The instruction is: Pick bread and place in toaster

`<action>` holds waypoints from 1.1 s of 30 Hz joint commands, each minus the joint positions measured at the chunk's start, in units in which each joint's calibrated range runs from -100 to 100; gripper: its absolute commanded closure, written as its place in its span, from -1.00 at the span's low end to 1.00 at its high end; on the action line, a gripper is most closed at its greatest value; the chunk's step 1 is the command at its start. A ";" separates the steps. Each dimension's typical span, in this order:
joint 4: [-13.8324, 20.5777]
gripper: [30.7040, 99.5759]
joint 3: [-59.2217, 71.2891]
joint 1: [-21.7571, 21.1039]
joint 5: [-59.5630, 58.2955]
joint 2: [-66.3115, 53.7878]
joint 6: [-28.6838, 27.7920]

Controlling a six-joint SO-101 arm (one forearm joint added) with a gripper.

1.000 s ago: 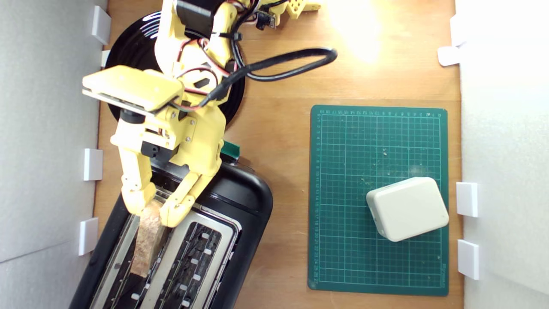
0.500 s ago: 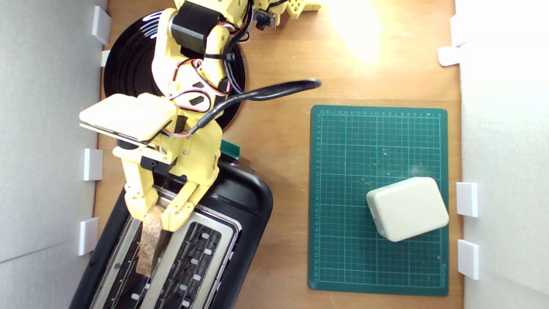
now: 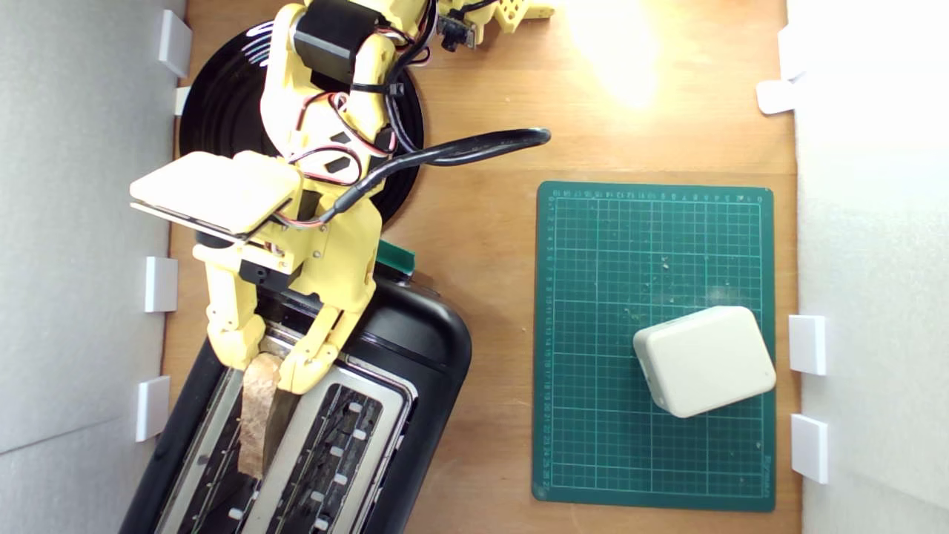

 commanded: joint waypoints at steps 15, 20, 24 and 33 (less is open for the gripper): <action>-3.67 -0.10 -0.61 -1.00 0.65 -7.95 -0.05; -3.58 -0.10 -0.70 -1.72 0.57 -12.20 -1.30; -3.58 -0.08 -0.52 -1.80 0.65 -16.11 -1.30; -3.76 -0.07 -0.33 -4.30 0.65 -24.59 -5.18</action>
